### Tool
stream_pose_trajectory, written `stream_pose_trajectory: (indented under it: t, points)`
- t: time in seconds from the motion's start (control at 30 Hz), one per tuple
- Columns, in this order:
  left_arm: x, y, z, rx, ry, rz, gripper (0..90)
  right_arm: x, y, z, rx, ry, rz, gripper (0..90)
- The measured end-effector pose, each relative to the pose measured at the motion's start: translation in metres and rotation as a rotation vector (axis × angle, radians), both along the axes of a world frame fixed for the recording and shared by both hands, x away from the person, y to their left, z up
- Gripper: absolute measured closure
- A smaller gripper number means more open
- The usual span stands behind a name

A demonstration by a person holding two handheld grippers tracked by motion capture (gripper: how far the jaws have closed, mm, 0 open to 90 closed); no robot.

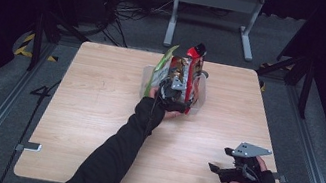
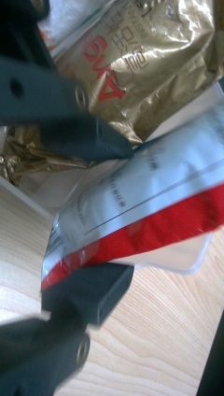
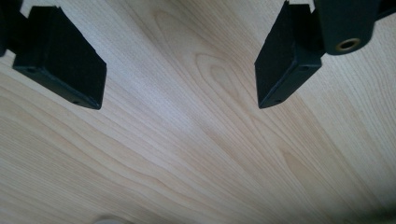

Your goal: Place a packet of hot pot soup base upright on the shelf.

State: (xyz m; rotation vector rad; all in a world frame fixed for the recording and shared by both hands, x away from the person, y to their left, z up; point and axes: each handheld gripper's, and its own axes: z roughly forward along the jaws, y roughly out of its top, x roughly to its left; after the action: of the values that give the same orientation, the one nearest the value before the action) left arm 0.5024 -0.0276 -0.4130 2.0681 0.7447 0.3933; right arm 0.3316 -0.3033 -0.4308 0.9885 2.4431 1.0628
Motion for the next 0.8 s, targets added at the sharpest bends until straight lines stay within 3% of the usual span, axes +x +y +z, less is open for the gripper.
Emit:
stream_pose_trajectory:
  t: [0.17,0.27,0.37,0.47,0.5,0.57,0.63,0.7,0.77,0.8]
  points:
    - [0.004,-0.001,-0.001,0.066,-0.025,0.040,52.0,0.000,0.001,-0.001,0.000,0.005,0.006,17.1]
    - [0.005,-0.008,-0.005,0.119,-0.069,0.044,54.8,0.000,0.003,-0.001,-0.001,0.007,0.013,17.1]
    - [0.009,-0.008,-0.005,0.084,-0.045,0.054,55.2,0.000,0.004,-0.003,-0.005,0.012,0.017,17.1]
    - [0.009,-0.008,-0.008,0.068,-0.065,0.059,55.2,0.000,0.004,-0.003,-0.007,0.013,0.016,17.2]
    - [0.008,-0.009,-0.008,0.085,-0.073,0.059,55.0,-0.001,0.004,-0.003,-0.009,0.012,0.017,17.2]
    - [0.006,-0.010,-0.008,0.077,-0.066,0.064,53.5,-0.001,0.004,-0.003,-0.010,0.012,0.021,17.1]
    - [0.005,-0.005,-0.010,0.042,-0.061,0.034,49.8,-0.001,0.004,-0.003,-0.011,0.012,0.020,17.1]
    - [0.004,0.002,-0.010,0.042,-0.069,0.028,47.0,-0.001,0.004,-0.003,-0.014,0.010,0.020,17.1]
    - [0.003,0.004,-0.010,0.034,-0.065,0.018,52.1,-0.001,0.002,-0.003,-0.008,0.012,0.017,17.0]
    - [0.001,0.008,-0.009,0.051,-0.070,-0.008,54.5,-0.001,0.001,-0.003,-0.008,0.013,0.014,17.0]
